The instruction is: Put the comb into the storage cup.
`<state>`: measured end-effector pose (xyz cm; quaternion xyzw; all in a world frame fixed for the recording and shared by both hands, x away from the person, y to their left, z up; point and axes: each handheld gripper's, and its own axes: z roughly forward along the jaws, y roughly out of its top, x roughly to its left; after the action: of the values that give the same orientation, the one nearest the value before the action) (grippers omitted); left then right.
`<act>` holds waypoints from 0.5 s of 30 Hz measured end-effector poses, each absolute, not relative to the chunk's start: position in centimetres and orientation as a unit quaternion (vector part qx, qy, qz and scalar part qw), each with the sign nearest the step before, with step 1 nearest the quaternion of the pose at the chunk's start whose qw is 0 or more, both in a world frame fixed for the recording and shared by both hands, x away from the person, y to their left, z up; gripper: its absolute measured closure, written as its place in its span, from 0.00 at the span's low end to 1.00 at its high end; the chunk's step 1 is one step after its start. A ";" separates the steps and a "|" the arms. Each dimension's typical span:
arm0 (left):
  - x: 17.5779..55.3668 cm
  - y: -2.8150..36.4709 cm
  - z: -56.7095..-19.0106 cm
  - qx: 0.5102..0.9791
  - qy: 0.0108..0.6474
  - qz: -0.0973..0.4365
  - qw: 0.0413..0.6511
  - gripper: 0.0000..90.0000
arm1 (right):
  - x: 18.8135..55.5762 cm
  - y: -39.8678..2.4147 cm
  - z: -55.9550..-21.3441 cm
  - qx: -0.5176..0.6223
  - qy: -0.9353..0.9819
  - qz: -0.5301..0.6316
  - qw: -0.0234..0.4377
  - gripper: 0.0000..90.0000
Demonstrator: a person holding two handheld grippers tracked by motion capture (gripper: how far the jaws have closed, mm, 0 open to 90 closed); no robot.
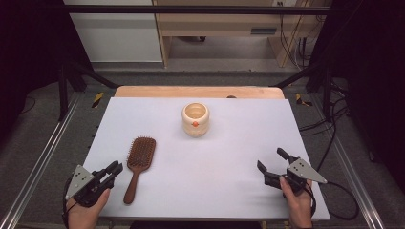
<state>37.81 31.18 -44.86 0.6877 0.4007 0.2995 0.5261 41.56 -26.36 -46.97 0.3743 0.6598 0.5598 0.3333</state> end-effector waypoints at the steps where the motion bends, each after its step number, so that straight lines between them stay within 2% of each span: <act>1: 37.8 30.9 -44.9 0.691 0.398 0.295 0.526 0.88 | 41.6 -26.4 -47.0 0.374 0.660 0.560 0.333 0.13; 15: 38.1 28.8 -45.3 0.718 0.411 0.243 0.507 0.99 | 41.6 -26.3 -47.0 0.375 0.661 0.557 0.334 0.13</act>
<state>38.05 28.85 -45.30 0.7181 0.4105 0.2428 0.5068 41.61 -26.33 -47.03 0.3752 0.6612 0.5572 0.3342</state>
